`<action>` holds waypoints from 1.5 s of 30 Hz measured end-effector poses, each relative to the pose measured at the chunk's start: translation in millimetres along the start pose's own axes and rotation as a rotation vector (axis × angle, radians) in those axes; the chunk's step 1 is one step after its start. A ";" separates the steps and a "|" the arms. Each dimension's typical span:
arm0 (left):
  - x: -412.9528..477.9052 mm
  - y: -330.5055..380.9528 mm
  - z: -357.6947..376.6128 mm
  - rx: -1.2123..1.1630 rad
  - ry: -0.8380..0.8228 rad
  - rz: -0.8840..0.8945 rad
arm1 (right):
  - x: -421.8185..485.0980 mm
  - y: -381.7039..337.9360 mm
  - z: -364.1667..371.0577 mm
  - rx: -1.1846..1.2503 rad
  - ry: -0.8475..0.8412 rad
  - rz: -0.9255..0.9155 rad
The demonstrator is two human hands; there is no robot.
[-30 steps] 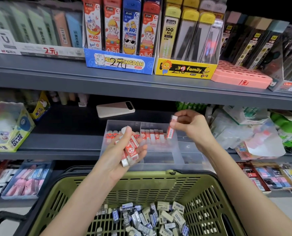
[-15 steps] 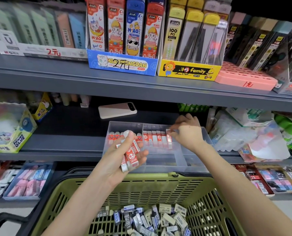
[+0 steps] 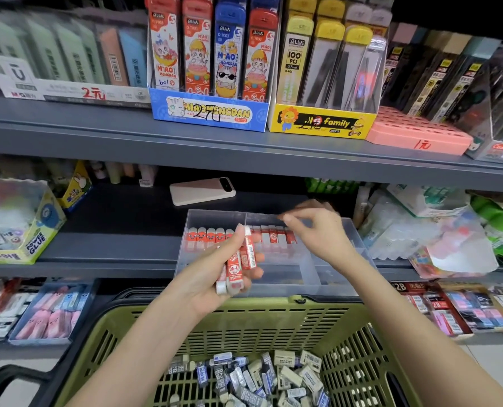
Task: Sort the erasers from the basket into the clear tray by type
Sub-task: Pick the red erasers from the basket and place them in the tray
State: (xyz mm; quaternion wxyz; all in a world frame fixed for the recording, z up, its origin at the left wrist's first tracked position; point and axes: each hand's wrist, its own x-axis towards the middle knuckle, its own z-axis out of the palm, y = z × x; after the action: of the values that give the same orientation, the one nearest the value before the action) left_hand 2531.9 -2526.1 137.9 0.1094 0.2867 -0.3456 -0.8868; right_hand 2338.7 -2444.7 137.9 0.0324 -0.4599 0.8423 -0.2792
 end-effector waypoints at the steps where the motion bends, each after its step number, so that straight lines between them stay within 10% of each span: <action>1: 0.5 0.1 1.1 0.021 -0.023 -0.014 | -7.3 -10.5 -6.8 0.240 -0.082 -0.035; 8: 4.6 -0.9 12.5 0.125 -0.177 -0.043 | -29.9 -45.7 -29.7 0.646 -0.453 -0.168; 16: 20.0 18.0 16.3 0.393 -0.048 0.142 | -3.8 17.0 -44.7 0.841 0.071 0.175; 27: 24.7 60.6 -30.2 -0.200 0.427 0.215 | 13.9 -31.7 8.5 0.886 0.032 0.219; 45: -14.3 61.2 -76.7 -0.470 0.441 0.251 | 55.5 -115.9 107.8 0.208 -0.333 0.130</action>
State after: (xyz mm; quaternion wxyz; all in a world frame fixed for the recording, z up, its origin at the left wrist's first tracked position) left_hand 2588.0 -2607.9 139.7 0.3527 0.3937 -0.1322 -0.8385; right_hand 2428.0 -2585.0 116.3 0.2364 -0.4385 0.8200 -0.2819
